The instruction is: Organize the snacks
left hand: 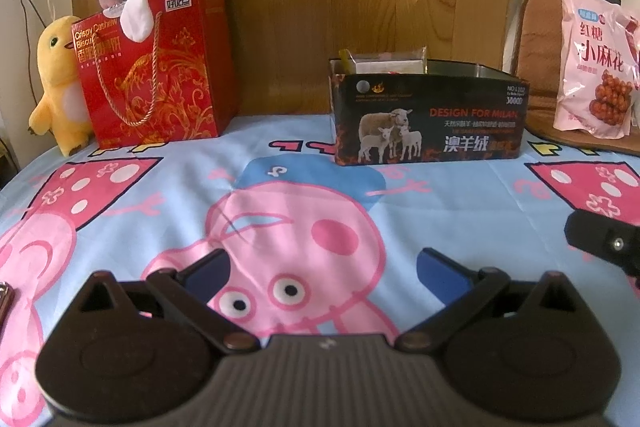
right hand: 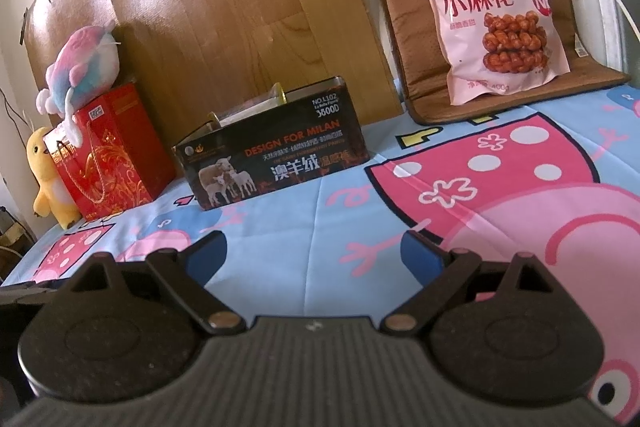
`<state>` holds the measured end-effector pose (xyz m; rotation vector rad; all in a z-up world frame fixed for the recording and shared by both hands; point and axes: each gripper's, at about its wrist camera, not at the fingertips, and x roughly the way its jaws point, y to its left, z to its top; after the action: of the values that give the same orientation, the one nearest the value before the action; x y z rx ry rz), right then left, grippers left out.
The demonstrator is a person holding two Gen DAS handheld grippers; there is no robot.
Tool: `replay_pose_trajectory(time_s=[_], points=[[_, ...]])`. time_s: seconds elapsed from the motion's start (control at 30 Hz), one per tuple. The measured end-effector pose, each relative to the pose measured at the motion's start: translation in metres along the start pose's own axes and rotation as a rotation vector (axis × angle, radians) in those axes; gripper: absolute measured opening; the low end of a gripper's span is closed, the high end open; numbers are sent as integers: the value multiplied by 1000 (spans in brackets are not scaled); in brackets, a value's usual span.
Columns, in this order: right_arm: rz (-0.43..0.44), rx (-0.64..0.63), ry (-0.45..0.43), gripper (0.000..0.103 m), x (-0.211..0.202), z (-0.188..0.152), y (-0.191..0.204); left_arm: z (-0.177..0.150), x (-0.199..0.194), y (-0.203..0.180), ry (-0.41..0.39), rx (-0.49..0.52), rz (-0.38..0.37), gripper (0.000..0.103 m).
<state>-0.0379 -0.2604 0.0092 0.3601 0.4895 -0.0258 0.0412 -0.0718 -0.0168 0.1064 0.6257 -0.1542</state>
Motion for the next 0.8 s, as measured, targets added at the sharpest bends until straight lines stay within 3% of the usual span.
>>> replay_pose_trajectory(time_s=[0.13, 0.27, 0.4, 0.5, 0.57, 0.63, 0.8], points=[[2, -37, 53, 96, 9, 12, -1, 4, 5, -1, 22, -6, -2, 103], [-11, -74, 21, 96, 15, 33, -8, 23, 4, -6, 14, -34, -20, 103], [-41, -121, -27, 96, 24, 33, -9, 41, 8, -17, -26, -40, -17, 103], [-30, -119, 47, 96, 35, 26, -13, 37, 22, -23, -29, -28, 16, 103], [-15, -76, 38, 96, 34, 28, -21, 29, 31, -26, -15, -20, 38, 103], [-3, -48, 37, 96, 33, 28, -25, 27, 38, -23, 16, -30, 10, 103], [12, -79, 38, 96, 31, 27, -19, 26, 34, -17, -12, -64, -8, 103]])
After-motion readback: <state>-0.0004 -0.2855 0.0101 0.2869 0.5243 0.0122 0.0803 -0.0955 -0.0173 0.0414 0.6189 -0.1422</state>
